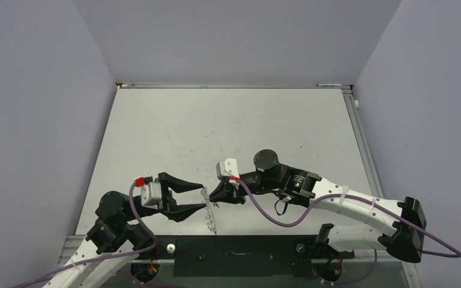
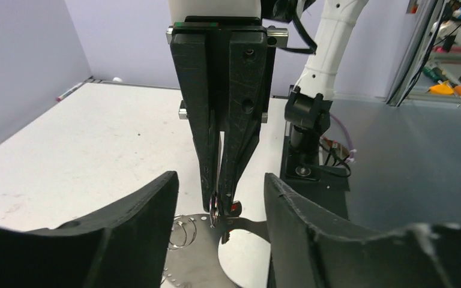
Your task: Put the keys on the keyring
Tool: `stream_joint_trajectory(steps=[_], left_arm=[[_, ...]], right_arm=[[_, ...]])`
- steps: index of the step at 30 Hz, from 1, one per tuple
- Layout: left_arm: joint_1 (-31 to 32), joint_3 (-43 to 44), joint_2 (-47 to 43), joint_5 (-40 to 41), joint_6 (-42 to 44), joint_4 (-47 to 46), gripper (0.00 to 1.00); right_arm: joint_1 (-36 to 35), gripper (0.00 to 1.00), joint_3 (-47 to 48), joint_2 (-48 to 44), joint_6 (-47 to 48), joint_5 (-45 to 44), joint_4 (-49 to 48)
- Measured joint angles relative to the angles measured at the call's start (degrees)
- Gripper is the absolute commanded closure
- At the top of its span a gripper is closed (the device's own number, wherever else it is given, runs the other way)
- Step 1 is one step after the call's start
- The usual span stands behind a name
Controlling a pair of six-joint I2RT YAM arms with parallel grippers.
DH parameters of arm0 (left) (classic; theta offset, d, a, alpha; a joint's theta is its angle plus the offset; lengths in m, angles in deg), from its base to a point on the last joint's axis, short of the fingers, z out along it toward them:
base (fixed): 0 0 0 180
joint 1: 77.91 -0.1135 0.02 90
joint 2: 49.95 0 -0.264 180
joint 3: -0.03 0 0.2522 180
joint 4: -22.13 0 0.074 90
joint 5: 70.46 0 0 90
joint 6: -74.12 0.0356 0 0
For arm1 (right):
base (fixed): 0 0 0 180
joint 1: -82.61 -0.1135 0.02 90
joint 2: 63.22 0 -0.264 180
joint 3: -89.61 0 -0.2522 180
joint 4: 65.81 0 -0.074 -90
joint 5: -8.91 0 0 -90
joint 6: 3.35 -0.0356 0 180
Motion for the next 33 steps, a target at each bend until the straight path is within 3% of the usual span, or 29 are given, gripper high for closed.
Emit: stream_joint_trajectory(steps=[5,11,16,28,33], left_arm=[[0.0,2.2,-0.4,0.6,1.7,3.5,0.41],[0.1,9.3,1.9,1.4,5.8,10.2,0.44],[0.4,10.0,6.3,1.6,7.0,12.7,0.46],[5.9,14.2,17.4,2.3,12.0,18.1,0.59],[9.0,14.6,20.2,2.9,13.9,19.3,0.61]], right_arm=[[-0.1,0.95,4.7,1.1,4.0,-4.0,10.4],[-0.6,0.95,12.1,2.2,8.5,-9.1,22.7],[-2.1,0.95,19.7,5.0,11.0,-13.4,31.8],[-5.3,0.95,22.3,6.1,13.0,-16.8,42.0],[-5.9,0.95,22.7,6.1,13.0,-16.9,43.0]])
